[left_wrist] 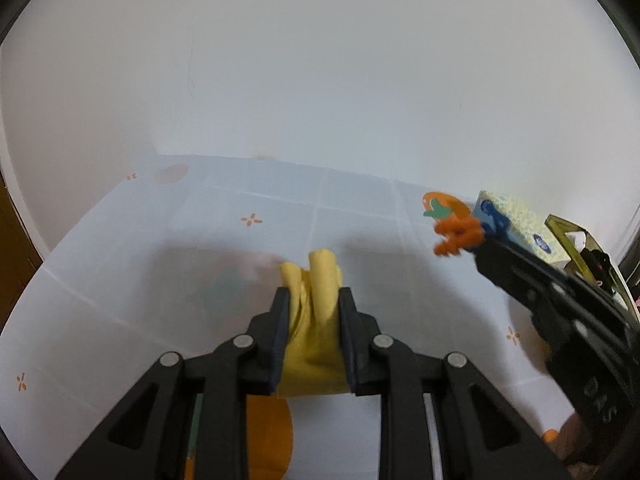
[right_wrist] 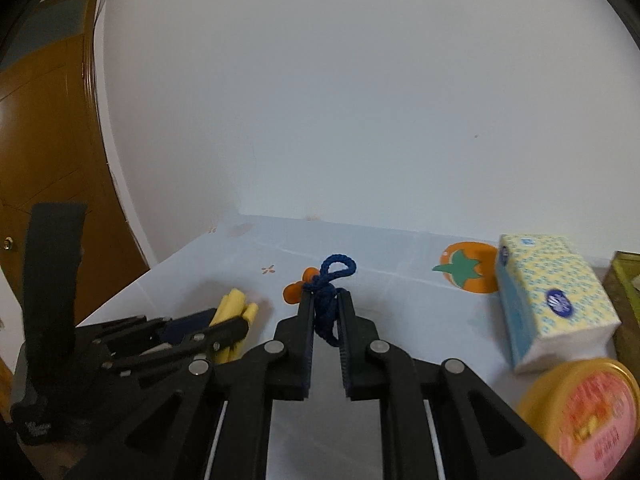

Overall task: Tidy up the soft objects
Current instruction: 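Carry the yellow pouch and blue cord over the gold tray with both grippers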

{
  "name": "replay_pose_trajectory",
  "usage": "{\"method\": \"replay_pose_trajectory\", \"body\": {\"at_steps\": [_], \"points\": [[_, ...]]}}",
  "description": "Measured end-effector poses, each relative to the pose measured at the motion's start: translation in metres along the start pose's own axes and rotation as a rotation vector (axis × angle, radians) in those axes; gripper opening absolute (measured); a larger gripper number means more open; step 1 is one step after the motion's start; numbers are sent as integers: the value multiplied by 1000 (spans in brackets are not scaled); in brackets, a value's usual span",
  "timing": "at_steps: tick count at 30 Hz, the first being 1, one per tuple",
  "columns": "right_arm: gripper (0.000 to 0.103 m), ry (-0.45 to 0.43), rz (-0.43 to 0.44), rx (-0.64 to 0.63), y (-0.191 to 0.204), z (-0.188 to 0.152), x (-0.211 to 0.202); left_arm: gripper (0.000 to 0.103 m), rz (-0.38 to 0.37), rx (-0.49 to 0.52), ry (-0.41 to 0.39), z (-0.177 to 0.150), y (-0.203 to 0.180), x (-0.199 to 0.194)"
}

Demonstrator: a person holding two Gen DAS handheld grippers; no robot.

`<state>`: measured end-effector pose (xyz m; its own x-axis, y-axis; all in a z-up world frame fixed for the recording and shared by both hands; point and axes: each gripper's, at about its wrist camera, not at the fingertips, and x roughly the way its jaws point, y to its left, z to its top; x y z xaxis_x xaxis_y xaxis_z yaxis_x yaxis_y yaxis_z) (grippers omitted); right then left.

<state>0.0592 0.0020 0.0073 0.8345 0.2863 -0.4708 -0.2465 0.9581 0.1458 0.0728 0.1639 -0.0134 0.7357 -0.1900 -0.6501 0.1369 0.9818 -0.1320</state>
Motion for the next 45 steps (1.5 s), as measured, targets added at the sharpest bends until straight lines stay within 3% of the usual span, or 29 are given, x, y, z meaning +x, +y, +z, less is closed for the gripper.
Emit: {"method": "replay_pose_trajectory", "body": {"at_steps": [19,45], "points": [[13,-55,-63,-22,-2,-10,-34,22,115,63,-136,1,-20,-23],[13,-58,-58,-28,-11,-24,-45,22,68,-20,-152,-21,-37,-43]]}}
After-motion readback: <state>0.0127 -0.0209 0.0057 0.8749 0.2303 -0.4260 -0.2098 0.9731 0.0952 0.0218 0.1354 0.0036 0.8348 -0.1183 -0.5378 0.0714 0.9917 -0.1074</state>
